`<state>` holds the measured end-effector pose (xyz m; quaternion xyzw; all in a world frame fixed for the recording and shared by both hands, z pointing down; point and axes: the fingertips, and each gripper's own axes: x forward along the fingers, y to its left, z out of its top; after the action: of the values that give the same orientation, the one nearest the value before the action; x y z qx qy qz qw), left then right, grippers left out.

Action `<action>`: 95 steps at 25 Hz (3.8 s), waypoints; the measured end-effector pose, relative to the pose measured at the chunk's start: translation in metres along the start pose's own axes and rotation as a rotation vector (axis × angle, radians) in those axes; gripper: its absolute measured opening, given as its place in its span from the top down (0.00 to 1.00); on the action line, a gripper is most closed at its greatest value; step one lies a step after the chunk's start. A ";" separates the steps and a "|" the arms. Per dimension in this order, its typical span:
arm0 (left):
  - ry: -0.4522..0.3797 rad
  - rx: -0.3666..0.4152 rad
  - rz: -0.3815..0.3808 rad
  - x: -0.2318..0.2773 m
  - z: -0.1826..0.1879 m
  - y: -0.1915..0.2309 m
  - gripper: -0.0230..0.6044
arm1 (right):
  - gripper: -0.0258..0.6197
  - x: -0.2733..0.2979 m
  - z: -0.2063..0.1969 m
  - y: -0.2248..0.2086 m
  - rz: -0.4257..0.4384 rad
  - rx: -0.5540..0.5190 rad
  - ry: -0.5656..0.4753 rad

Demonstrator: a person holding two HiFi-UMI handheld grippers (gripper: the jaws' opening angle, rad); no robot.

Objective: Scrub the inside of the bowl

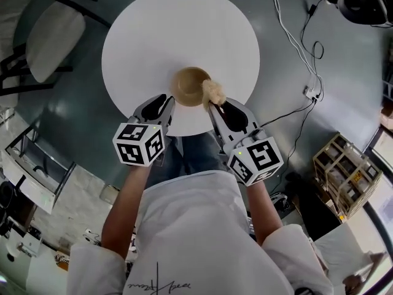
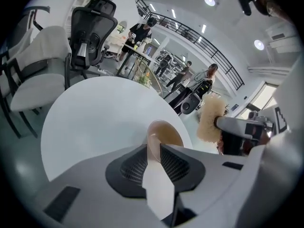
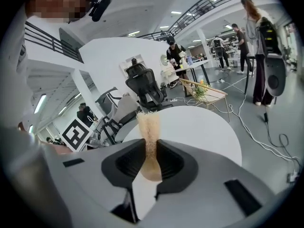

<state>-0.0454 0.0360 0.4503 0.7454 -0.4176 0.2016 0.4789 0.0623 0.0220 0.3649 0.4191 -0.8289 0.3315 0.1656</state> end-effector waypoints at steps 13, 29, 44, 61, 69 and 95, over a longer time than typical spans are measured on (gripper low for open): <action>0.033 -0.074 -0.020 0.026 -0.005 0.006 0.84 | 0.82 0.015 -0.004 -0.008 0.004 0.054 0.007; 0.045 -0.081 0.005 0.035 -0.004 0.006 0.87 | 0.83 0.021 -0.011 -0.021 -0.010 0.084 0.011; 0.036 -0.112 0.009 0.036 -0.002 0.006 0.93 | 0.83 0.058 -0.033 -0.035 -0.056 0.010 0.113; -0.022 -0.195 0.050 0.033 -0.002 0.011 0.94 | 0.83 0.069 -0.044 -0.036 -0.067 -0.012 0.157; -0.018 -0.187 0.054 0.032 -0.006 0.010 0.94 | 0.83 0.073 -0.051 -0.038 -0.081 -0.012 0.181; -0.023 -0.156 0.036 0.033 -0.004 0.009 0.94 | 0.83 0.085 -0.054 -0.032 -0.128 -0.130 0.243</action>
<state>-0.0334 0.0232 0.4805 0.7004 -0.4509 0.1687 0.5270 0.0379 -0.0042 0.4643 0.4163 -0.7941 0.3140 0.3124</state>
